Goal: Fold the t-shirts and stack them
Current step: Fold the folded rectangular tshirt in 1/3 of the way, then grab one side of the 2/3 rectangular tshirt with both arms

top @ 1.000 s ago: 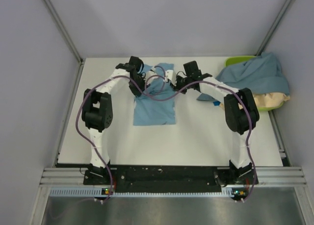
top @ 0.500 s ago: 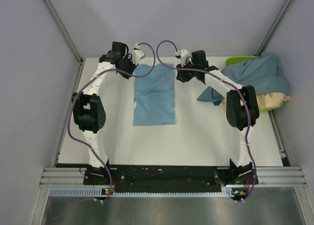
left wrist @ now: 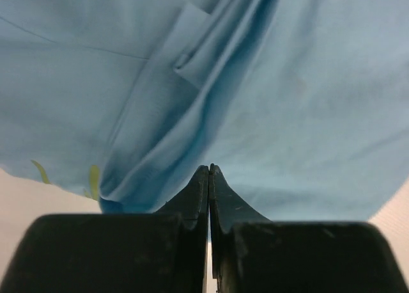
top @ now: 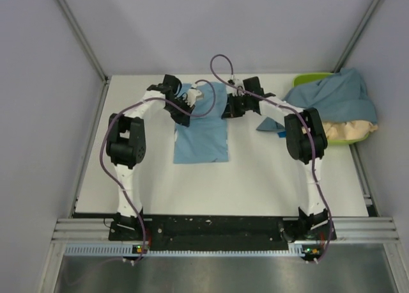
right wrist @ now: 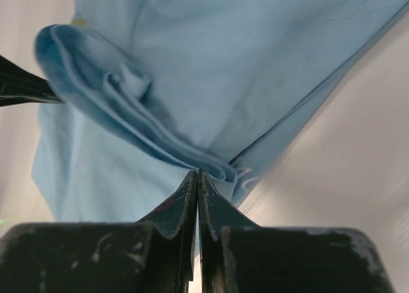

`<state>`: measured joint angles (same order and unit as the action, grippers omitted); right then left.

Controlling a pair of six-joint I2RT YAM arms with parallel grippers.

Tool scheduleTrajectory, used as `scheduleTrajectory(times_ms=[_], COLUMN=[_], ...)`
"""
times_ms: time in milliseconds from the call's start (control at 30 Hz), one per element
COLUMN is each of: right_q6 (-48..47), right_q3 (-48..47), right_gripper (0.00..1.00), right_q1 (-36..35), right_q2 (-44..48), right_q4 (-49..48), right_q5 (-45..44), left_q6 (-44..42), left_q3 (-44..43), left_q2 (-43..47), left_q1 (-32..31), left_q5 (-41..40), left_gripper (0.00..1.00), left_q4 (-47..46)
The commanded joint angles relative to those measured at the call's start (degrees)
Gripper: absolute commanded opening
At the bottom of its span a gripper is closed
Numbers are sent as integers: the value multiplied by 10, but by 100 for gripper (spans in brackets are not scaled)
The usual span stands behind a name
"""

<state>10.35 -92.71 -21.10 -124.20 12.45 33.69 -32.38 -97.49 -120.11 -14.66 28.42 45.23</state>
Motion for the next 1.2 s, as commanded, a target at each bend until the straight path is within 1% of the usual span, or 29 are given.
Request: scheduleTrajectory(times_ms=[0,133,267,400,500,533,567,600,667,700,733,767,800,833,867,900,933,967,1000,1067,1100,1167], right_q6=[55,72,83,66,21,2,-16,-44,-93,-130,-167,-208,-272,-343,-430,-497,-534,-576,-617,-742,-767,-792], right_q3=[-82,-165,-209,-231,-219,-206,-191,-172,-108,-55,28,91,164,230,308,379,423,444,442,430,436,458], right_gripper=[0,0,0,0,0,2,11,20,32,36,39,41,43,45,49,56,59,59,59,58,59,60], right_q1=[-1,2,8,13,14,14,15,15,15,14,13,12,11,8,5,2,-4,-12,-22,-55,-72,-97], right_q2=[-68,-126,-155,-153,-110,-90,-64,-35,31,67,113,161,201,260,301,331,355,367,373,368,367,361], right_q4=[-2,38,71,91,94,93,91,88,60,27,-17,-62,-120,-179,-221,-274,-312,-299,-234,-110,-90,-101], right_q5=[-21,-56,-100,-105,-102,-113,-120,-119,-102,-80,-59,-22,22,75,120,138,145,142,131,92,62,19], left_q6=[36,56,82,92,80,72,66,60,45,30,13,-10,-40,-81,-116,-157,-175,-198,-206,-220,-222,-218], left_q3=[-58,-56,-53,-51,-60,-57,-51,-36,5,38,70,113,150,196,238,271,307,336,351,373,383,403], left_q2=[-37,-49,-48,-50,-44,-35,-20,-3,54,85,122,154,189,222,245,268,284,297,302,299,297,292], left_q1=[7,12,18,23,28,28,28,28,27,27,27,27,27,26,24,24,23,23,22,15,5,-17], left_q5=[-41,-79,-136,-224,-267,-279,-309,-316,-287,-240,-189,-130,-74,-16,30,58,68,74,69,55,33,-17], left_gripper=[0,1,9,15,15,17,18,21,25,28,30,32,35,40,44,47,51,52,54,56,56,56], left_q4=[-22,-50,-73,-98,-87,-87,-88,-90,-95,-98,-100,-101,-98,-93,-90,-90,-95,-101,-104,-105,-110,-137])
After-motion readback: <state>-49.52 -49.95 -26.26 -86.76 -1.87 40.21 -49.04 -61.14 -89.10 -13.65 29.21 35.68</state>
